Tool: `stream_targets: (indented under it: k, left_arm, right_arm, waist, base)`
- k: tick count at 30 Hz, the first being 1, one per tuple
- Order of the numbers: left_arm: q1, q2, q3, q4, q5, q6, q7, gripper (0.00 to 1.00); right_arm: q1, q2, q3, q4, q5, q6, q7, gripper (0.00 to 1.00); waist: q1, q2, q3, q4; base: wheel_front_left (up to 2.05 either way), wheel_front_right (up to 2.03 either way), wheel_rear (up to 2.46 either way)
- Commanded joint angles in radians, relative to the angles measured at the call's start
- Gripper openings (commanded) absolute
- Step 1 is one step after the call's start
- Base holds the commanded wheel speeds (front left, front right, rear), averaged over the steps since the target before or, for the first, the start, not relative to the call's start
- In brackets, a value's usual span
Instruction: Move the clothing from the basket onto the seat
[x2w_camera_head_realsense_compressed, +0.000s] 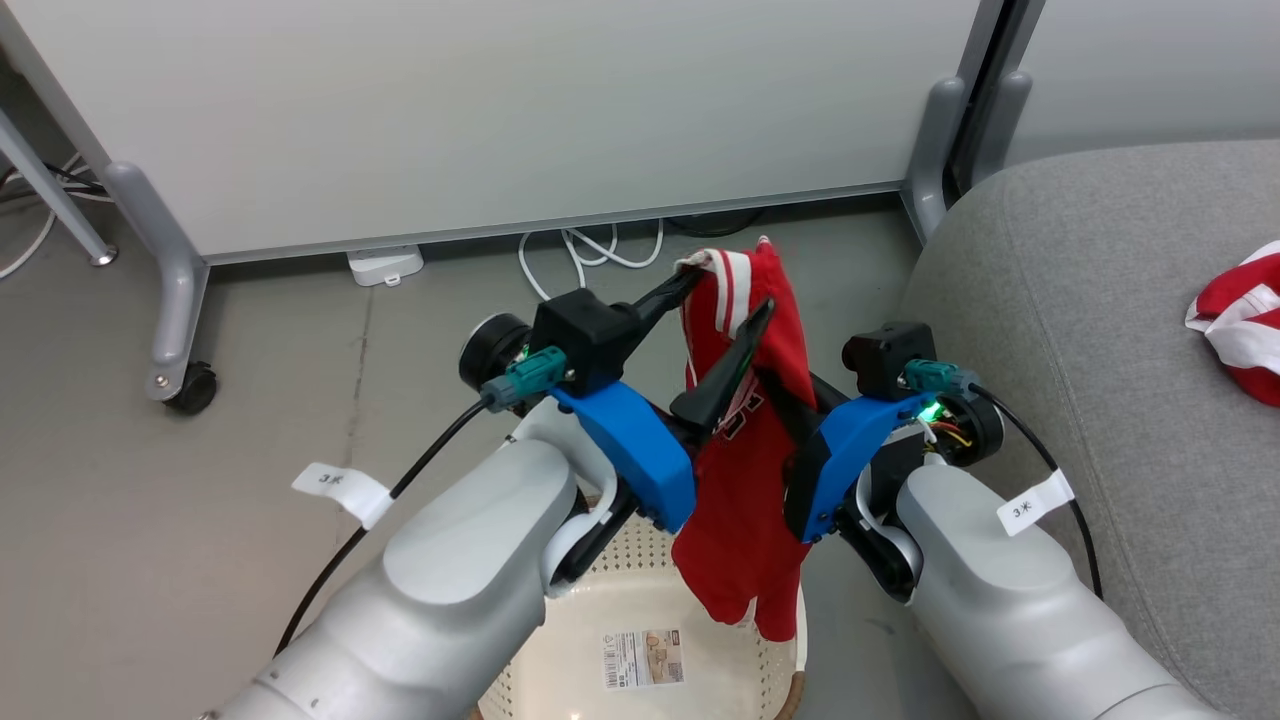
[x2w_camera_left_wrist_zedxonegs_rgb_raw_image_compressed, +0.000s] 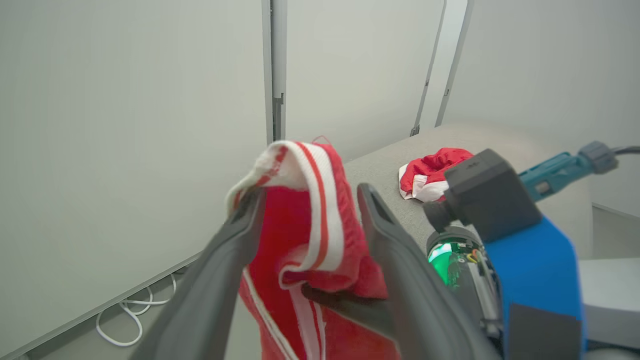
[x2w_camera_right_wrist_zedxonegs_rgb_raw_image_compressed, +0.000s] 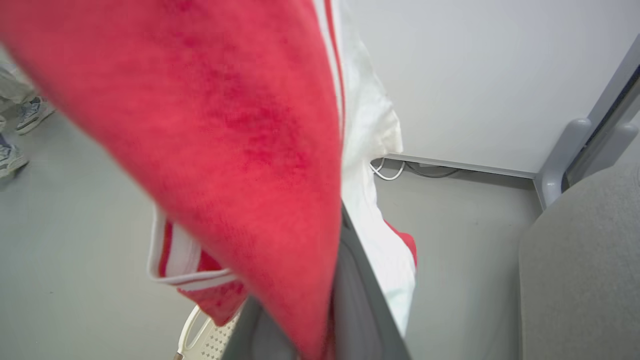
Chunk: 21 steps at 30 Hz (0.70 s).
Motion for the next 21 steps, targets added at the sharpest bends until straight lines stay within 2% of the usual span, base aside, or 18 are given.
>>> stream_targets:
  k: [1, 11, 21]
  left_arm:
    - [0.023, 0.011, 0.013, -0.014, 0.009, 0.004, -0.005, 1.00]
    - [0.198, 0.097, 0.166, -0.177, 0.100, 0.016, -0.004, 1.00]
    - [0.432, 0.172, 0.340, -0.341, 0.195, 0.009, -0.004, 1.00]
  right_arm:
    - [-0.018, -0.001, 0.000, 0.005, 0.002, 0.000, -0.007, 0.00]
    - [-0.036, -0.001, -0.008, 0.032, 0.000, 0.000, -0.030, 0.00]
    - [-0.042, -0.001, 0.006, 0.024, -0.008, 0.000, -0.039, 0.00]
  waist:
    - [0.0000, 0.0000, 0.000, 0.000]
    - [0.0000, 0.0000, 0.009, -0.007]
    - [0.0000, 0.0000, 0.012, -0.073]
  base:
    - [0.00, 0.00, 0.00]
    - [0.00, 0.00, 0.00]
    - [0.00, 0.00, 0.00]
